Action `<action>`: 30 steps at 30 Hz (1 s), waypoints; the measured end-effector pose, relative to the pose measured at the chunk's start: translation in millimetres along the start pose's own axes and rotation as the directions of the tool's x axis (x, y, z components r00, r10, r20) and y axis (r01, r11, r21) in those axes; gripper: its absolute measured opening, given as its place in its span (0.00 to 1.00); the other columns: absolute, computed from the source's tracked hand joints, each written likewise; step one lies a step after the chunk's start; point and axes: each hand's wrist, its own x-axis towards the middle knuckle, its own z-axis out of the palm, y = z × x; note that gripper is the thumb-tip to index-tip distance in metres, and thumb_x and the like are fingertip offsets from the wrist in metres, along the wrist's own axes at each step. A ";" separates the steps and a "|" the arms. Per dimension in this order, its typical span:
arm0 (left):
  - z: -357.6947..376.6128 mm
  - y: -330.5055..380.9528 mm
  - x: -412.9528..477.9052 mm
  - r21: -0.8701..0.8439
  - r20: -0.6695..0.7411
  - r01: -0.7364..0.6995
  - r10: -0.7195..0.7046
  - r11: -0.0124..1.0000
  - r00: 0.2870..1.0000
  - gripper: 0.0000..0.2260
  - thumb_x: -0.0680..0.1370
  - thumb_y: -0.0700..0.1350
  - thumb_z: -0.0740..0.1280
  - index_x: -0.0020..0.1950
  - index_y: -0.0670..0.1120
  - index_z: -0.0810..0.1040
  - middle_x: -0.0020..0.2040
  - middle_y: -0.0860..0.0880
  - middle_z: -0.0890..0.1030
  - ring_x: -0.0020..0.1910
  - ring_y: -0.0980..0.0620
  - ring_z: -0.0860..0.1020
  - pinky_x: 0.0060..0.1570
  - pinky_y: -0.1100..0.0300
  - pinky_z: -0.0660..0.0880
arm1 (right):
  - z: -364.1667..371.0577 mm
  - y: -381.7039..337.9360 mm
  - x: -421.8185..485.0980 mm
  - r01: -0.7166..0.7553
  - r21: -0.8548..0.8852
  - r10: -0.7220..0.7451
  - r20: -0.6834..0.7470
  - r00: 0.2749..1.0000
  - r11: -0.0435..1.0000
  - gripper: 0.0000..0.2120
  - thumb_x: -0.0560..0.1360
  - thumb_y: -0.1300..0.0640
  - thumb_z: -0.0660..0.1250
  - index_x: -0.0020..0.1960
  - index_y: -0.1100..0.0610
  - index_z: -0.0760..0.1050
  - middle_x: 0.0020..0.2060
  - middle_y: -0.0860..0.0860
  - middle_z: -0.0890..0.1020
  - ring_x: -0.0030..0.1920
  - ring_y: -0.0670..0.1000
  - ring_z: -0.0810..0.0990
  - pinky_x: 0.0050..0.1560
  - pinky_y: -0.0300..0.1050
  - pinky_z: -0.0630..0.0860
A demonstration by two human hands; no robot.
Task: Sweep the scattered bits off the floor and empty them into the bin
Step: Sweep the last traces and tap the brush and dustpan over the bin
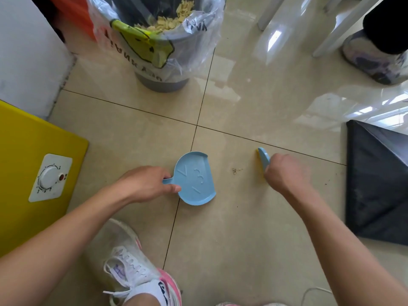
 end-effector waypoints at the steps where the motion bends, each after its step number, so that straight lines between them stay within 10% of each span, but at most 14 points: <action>1: -1.4 5.9 3.9 0.006 0.008 0.005 -0.005 1.000 1.000 0.23 0.76 0.68 0.64 0.44 0.48 0.79 0.31 0.53 0.72 0.30 0.51 0.70 0.32 0.56 0.62 | 2.2 -8.8 -1.2 0.022 0.002 -0.022 0.000 1.000 1.000 0.12 0.75 0.58 0.59 0.55 0.56 0.78 0.49 0.57 0.83 0.49 0.61 0.82 0.40 0.46 0.69; 15: -4.8 36.5 13.5 -0.075 0.126 0.110 -0.100 0.991 0.987 0.19 0.77 0.61 0.68 0.36 0.48 0.71 0.30 0.49 0.71 0.28 0.47 0.68 0.33 0.58 0.62 | -29.9 -58.3 -39.9 0.141 0.441 -0.184 0.054 0.981 0.886 0.08 0.69 0.57 0.61 0.35 0.61 0.72 0.27 0.53 0.74 0.31 0.60 0.75 0.29 0.44 0.67; 22: -4.3 27.0 7.6 -0.097 0.081 0.121 -0.113 0.988 0.990 0.20 0.77 0.61 0.68 0.35 0.48 0.71 0.27 0.51 0.69 0.24 0.49 0.67 0.31 0.58 0.61 | -23.9 -15.0 -19.5 -0.044 0.298 0.021 0.079 0.997 0.954 0.08 0.72 0.58 0.60 0.42 0.59 0.77 0.36 0.56 0.81 0.39 0.60 0.81 0.39 0.47 0.76; 26: -3.7 20.9 5.8 -0.114 0.077 0.152 -0.144 0.982 0.987 0.21 0.77 0.62 0.68 0.33 0.49 0.71 0.21 0.54 0.67 0.20 0.52 0.65 0.28 0.59 0.61 | -5.2 -49.1 -28.7 0.044 0.269 -0.065 0.068 0.996 0.962 0.10 0.73 0.57 0.60 0.48 0.57 0.79 0.44 0.57 0.82 0.46 0.61 0.82 0.42 0.47 0.75; 30: -2.8 18.2 6.1 -0.115 0.091 0.154 -0.144 0.981 0.985 0.21 0.77 0.62 0.68 0.33 0.48 0.70 0.21 0.54 0.66 0.20 0.52 0.64 0.29 0.59 0.61 | -8.6 -84.8 -46.6 0.188 0.390 -0.253 0.121 0.960 0.901 0.07 0.72 0.56 0.61 0.36 0.58 0.72 0.31 0.53 0.75 0.35 0.60 0.76 0.33 0.44 0.69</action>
